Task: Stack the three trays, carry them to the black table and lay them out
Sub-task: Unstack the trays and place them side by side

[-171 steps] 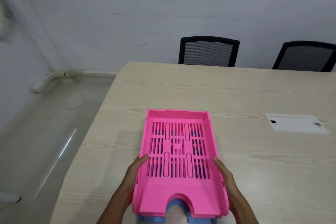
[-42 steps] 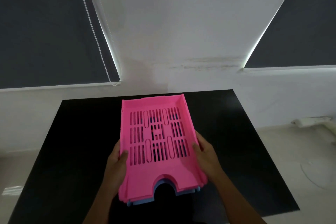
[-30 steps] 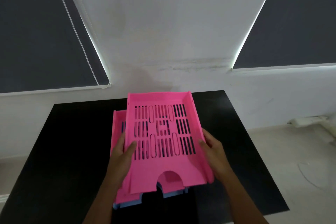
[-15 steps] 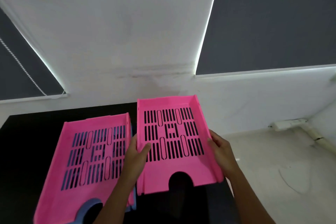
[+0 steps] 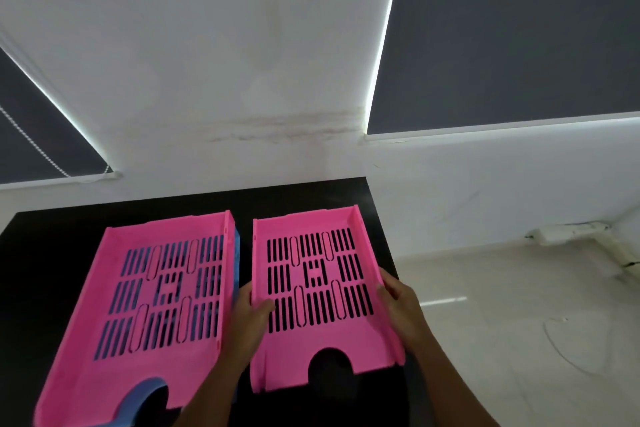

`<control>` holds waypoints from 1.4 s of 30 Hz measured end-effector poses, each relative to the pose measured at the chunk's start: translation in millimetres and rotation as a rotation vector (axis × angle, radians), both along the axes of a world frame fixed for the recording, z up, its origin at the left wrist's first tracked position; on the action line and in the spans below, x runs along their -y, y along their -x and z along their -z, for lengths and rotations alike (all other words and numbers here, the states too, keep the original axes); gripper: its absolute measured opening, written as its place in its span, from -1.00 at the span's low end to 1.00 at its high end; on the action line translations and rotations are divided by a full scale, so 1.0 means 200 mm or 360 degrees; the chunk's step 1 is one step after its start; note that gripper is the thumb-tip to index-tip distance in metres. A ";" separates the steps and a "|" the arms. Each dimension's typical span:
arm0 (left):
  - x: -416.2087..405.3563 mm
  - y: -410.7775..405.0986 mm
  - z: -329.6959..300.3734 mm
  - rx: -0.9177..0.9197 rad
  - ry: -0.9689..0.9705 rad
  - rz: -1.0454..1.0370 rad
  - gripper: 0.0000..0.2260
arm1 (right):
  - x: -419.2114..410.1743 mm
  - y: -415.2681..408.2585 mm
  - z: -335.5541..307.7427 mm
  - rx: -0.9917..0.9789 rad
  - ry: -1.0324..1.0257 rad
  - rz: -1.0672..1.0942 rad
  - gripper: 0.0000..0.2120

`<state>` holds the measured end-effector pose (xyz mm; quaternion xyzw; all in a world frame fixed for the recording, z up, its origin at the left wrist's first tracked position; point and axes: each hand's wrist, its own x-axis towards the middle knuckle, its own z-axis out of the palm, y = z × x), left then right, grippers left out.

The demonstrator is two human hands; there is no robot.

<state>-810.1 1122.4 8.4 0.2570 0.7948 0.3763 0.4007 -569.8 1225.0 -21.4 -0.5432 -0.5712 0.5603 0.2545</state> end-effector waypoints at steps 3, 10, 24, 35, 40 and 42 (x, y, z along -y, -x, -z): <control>0.00 -0.01 0.02 0.0003 0.0060 0.0012 -0.43 | -0.01 0.00 0.04 0.0059 -0.0010 -0.0029 -0.69; 0.00 0.00 0.07 0.0081 0.0132 0.0019 -0.43 | 0.03 0.00 0.07 0.0183 -0.0046 -0.0028 -0.75; -0.03 0.09 0.03 0.0125 -0.0142 -0.0021 -0.64 | 0.00 0.14 -0.08 0.0282 -0.0256 0.0084 -0.81; 0.09 0.44 -0.24 0.0047 -0.0485 -0.0090 -0.50 | 0.14 0.68 -0.28 0.0102 -0.0223 0.0111 -0.52; 0.24 0.73 -0.21 -0.0039 -0.0489 -0.0137 -0.53 | 0.30 0.95 -0.27 0.0050 -0.0207 -0.0019 -0.53; 0.31 0.83 -0.20 -0.0078 -0.0472 -0.0164 -0.53 | 0.37 1.06 -0.23 0.0034 -0.0158 -0.0058 -0.53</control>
